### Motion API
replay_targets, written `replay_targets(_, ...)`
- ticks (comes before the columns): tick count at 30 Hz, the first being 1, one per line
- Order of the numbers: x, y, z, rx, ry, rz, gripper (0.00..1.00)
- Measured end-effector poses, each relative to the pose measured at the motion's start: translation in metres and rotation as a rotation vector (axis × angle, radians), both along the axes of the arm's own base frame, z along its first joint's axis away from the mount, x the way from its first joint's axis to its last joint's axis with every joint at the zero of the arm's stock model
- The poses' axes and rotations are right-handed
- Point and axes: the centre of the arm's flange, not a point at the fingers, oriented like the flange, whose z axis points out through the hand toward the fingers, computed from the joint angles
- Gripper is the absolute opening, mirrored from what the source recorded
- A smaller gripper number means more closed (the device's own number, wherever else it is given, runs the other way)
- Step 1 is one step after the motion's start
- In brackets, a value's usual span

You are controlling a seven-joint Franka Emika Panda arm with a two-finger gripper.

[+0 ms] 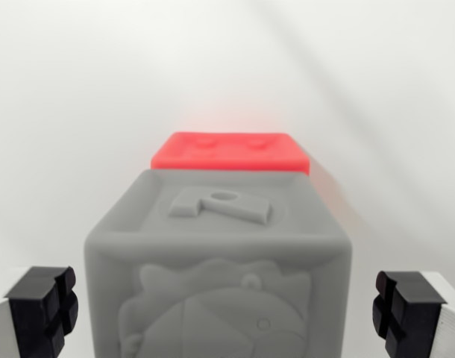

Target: Destack cube

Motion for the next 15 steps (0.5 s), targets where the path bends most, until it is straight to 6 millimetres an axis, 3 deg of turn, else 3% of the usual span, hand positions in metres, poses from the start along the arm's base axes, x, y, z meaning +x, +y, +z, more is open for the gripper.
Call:
replay_targets(10,0.0001,0.0000,-0.0110,0.000,0.000,0.001,1.00)
replay_targets(11,0.0001,0.0000,-0.0112,0.000,0.000,0.001,0.00)
replay_targets(15,0.0002,0.0000,-0.0111,0.000,-0.001,0.002,0.00)
